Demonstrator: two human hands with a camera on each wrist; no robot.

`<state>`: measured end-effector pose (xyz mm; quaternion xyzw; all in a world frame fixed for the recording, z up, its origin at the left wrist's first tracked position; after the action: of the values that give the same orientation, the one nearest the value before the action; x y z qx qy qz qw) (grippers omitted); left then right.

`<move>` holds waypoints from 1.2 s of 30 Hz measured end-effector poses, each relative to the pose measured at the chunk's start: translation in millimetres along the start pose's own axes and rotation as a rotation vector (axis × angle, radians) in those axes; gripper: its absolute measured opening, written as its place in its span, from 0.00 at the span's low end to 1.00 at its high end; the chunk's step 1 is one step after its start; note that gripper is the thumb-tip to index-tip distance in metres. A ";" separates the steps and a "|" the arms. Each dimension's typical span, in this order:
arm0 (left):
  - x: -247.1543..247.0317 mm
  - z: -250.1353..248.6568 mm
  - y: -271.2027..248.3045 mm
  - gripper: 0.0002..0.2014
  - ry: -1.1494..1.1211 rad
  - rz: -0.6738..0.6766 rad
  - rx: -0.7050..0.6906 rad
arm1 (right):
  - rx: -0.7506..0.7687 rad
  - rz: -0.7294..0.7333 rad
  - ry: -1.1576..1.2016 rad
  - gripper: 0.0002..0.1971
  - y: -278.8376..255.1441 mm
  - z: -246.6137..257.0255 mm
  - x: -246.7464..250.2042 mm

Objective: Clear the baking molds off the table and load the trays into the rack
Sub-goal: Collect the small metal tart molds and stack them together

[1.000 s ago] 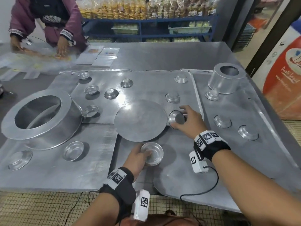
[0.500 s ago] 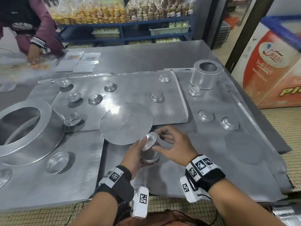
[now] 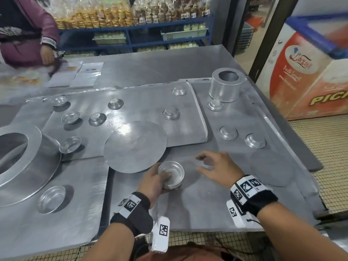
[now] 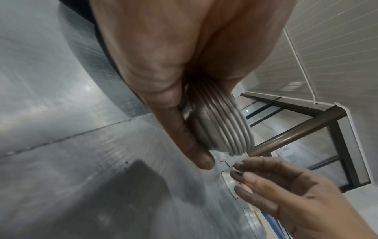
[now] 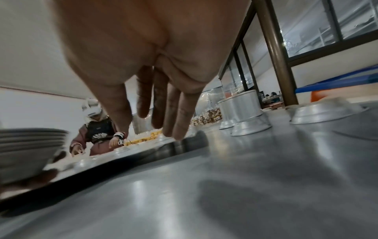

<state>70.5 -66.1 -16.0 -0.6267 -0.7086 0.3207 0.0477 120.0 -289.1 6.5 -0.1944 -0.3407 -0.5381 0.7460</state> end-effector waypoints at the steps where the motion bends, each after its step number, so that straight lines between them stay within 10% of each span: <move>1: -1.5 -0.4 1.7 0.14 0.004 0.001 0.005 | -0.034 -0.021 -0.062 0.14 4.4 -10.0 5.9; 19: -14.7 -17.9 25.9 0.12 0.057 -0.030 -0.009 | -0.516 0.044 -0.636 0.31 110.5 -130.8 65.6; 36: -14.4 -26.6 23.8 0.12 0.005 -0.048 0.007 | -0.309 -0.320 -0.301 0.38 93.7 -86.1 68.5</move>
<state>106.4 -68.5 -2.3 -0.6103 -0.7220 0.3204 0.0594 246.3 -359.2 3.3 -0.3274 -0.3879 -0.6598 0.5541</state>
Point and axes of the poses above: each hand's wrist, its own y-axis towards the middle knuckle, its own x-axis out of the back of the hand, z = x × y, the point moved 2 cm from there along y, towards the middle knuckle, and after that the axes turned 8 degrees about -y, right-handed, at the moved point
